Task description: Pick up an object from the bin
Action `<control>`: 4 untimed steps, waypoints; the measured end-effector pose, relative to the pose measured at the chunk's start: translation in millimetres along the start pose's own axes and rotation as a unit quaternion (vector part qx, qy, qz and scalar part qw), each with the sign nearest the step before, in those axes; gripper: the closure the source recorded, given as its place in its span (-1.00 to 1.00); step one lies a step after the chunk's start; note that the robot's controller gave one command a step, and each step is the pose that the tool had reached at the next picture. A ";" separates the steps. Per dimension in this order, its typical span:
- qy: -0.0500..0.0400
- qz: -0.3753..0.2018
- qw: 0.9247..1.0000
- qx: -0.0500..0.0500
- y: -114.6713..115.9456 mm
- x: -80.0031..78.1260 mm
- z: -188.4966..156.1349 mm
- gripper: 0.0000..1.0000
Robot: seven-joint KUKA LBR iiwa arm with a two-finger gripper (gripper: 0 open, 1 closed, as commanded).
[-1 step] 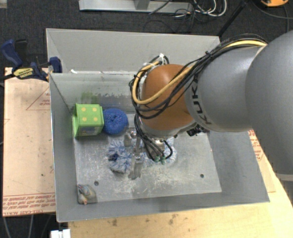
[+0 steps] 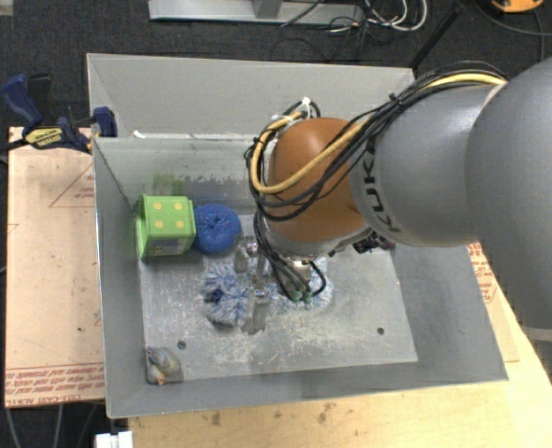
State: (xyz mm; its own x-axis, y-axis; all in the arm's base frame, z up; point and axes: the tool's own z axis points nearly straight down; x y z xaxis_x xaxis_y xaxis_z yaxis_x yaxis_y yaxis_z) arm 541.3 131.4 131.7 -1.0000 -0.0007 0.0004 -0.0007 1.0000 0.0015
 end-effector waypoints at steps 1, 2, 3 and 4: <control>-0.001 0.031 1.000 -0.001 -11.3 -13.3 60.7 1.00; -0.001 0.032 1.000 -0.001 -11.3 -13.3 60.7 1.00; -0.001 0.031 1.000 0.000 -11.2 -13.0 60.0 1.00; -0.002 0.009 1.000 0.000 -11.7 -9.3 26.7 1.00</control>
Offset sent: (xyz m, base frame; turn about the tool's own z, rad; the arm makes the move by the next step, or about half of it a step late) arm 0.0000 0.0000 0.0000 0.0000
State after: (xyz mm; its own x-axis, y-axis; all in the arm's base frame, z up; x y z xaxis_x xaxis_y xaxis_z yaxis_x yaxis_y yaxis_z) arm 550.6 119.8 105.0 -0.9998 0.0178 -0.0040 0.0178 0.9998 0.0016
